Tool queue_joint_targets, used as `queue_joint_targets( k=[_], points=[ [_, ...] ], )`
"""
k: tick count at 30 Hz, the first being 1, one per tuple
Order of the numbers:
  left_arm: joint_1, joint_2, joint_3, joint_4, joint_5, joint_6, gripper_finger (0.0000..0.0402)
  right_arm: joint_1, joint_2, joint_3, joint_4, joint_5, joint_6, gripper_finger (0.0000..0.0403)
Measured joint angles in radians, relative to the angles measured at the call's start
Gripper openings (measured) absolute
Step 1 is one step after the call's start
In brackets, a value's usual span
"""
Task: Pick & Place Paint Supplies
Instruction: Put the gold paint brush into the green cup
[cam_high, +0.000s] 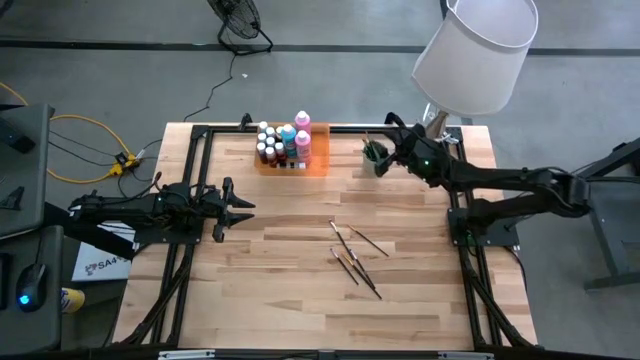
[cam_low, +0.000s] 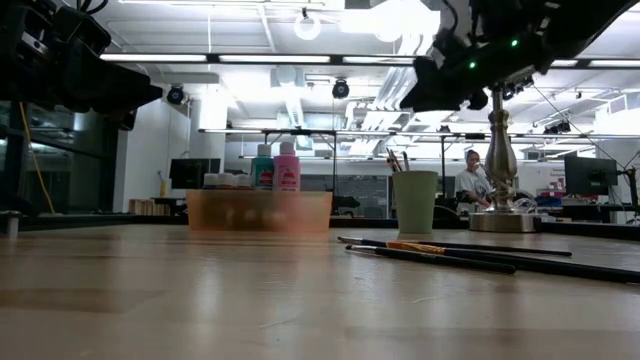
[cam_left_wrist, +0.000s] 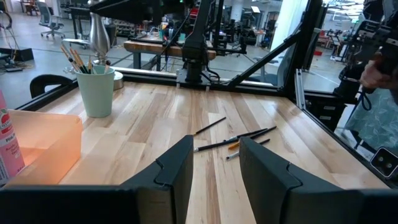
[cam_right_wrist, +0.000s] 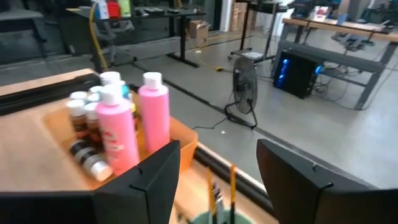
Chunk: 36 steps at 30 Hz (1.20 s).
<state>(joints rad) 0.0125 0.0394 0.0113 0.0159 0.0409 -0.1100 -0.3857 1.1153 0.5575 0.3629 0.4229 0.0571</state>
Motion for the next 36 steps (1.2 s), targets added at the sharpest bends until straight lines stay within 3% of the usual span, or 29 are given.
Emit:
queue_joint_targets(
  k=[11,28,36],
  points=[
    [0.0,0.0,0.0,0.0,0.0,0.0,0.0126,0.188,-0.108,0.0,-0.245,0.0,0.094,0.02],
    [0.0,0.0,0.0,0.0,0.0,0.0,0.0126,0.558,-0.108,0.0,-0.412,0.0,0.282,0.0199],
    [0.0,0.0,0.0,0.0,0.0,0.0,0.0126,0.637,-0.108,0.0,-0.423,0.002,0.312,0.0199]
  ],
)
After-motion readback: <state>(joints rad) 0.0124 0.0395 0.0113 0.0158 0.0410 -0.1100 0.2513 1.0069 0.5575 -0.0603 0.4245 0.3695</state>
